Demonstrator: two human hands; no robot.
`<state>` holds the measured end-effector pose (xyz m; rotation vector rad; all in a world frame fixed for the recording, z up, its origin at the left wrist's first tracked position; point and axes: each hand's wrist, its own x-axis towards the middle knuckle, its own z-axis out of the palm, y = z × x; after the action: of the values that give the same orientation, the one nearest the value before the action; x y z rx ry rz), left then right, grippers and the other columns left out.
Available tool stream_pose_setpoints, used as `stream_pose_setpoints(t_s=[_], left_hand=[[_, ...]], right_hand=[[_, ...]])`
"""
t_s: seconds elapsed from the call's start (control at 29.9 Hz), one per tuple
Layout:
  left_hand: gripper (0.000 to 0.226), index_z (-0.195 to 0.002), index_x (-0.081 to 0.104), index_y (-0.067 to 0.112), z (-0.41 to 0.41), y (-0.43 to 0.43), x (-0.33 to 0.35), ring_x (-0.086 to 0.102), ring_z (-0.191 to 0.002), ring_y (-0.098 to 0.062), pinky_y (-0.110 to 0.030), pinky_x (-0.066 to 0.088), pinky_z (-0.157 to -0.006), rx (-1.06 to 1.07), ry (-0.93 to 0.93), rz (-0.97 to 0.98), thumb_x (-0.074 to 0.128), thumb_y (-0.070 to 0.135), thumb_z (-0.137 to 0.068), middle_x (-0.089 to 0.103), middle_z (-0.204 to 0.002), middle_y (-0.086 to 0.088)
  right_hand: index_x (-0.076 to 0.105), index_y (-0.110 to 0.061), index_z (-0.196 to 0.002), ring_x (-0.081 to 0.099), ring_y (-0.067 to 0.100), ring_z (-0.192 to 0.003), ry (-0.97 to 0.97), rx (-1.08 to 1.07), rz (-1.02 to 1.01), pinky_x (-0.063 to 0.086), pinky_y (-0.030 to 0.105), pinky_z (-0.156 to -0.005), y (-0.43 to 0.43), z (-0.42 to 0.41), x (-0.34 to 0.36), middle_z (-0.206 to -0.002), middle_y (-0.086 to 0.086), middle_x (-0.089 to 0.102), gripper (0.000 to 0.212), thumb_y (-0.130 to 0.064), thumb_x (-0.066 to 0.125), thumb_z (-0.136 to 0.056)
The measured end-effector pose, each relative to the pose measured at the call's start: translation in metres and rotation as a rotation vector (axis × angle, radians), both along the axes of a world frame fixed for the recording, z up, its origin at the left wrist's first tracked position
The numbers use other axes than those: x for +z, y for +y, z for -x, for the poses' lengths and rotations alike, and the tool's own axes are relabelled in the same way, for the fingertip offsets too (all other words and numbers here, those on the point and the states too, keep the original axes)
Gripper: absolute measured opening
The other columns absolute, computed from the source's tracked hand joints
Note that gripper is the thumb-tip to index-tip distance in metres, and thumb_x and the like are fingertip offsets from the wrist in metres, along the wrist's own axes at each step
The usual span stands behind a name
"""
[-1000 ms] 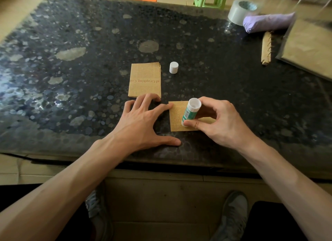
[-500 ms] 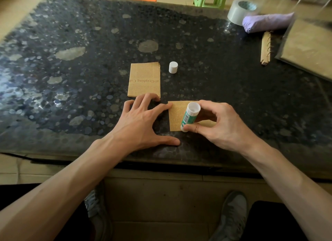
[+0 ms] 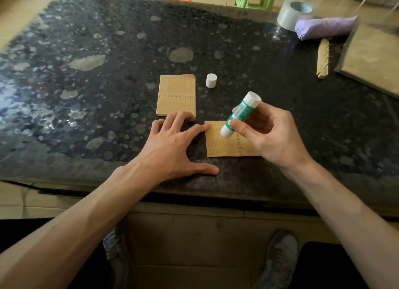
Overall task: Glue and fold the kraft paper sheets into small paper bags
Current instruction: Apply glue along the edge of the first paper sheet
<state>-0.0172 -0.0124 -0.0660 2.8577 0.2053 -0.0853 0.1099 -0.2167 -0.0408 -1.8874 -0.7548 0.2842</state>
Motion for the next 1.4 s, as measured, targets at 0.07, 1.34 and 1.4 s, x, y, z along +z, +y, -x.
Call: stream_pose_setpoints(t_s=[0.07, 1.34, 1.4], left_hand=[[0.115, -0.154, 0.027, 0.047, 0.000, 0.000, 0.000, 0.017, -0.144, -0.013, -0.039, 0.013, -0.119, 0.002, -0.006, -0.001, 0.032, 0.105, -0.055, 0.022, -0.150, 0.011], [0.115, -0.154, 0.026, 0.048, -0.001, 0.002, -0.002, 0.017, -0.145, -0.016, -0.042, 0.015, -0.119, -0.004, -0.002, -0.013, 0.029, 0.106, -0.055, 0.022, -0.151, 0.009], [0.115, -0.154, 0.026, 0.048, -0.001, 0.002, -0.002, 0.017, -0.144, -0.016, -0.042, 0.015, -0.119, -0.004, -0.004, -0.013, 0.028, 0.106, -0.055, 0.022, -0.151, 0.009]], right_hand=[[0.074, -0.016, -0.113, 0.073, 0.006, -0.102, -0.055, 0.016, 0.031, 0.059, 0.027, -0.091, 0.005, 0.001, -0.007, -0.105, -0.011, 0.076, 0.027, -0.028, 0.082, -0.090], [0.067, -0.040, -0.122, 0.067, 0.000, -0.114, -0.066, 0.267, 0.186, 0.057, 0.033, -0.101, 0.003, 0.012, -0.007, -0.119, -0.018, 0.073, 0.041, -0.024, 0.083, -0.088], [0.066, -0.040, -0.126, 0.066, -0.001, -0.116, -0.060, 0.266, 0.180, 0.056, 0.033, -0.102, 0.002, 0.013, -0.007, -0.121, -0.019, 0.072, 0.044, -0.025, 0.083, -0.088]])
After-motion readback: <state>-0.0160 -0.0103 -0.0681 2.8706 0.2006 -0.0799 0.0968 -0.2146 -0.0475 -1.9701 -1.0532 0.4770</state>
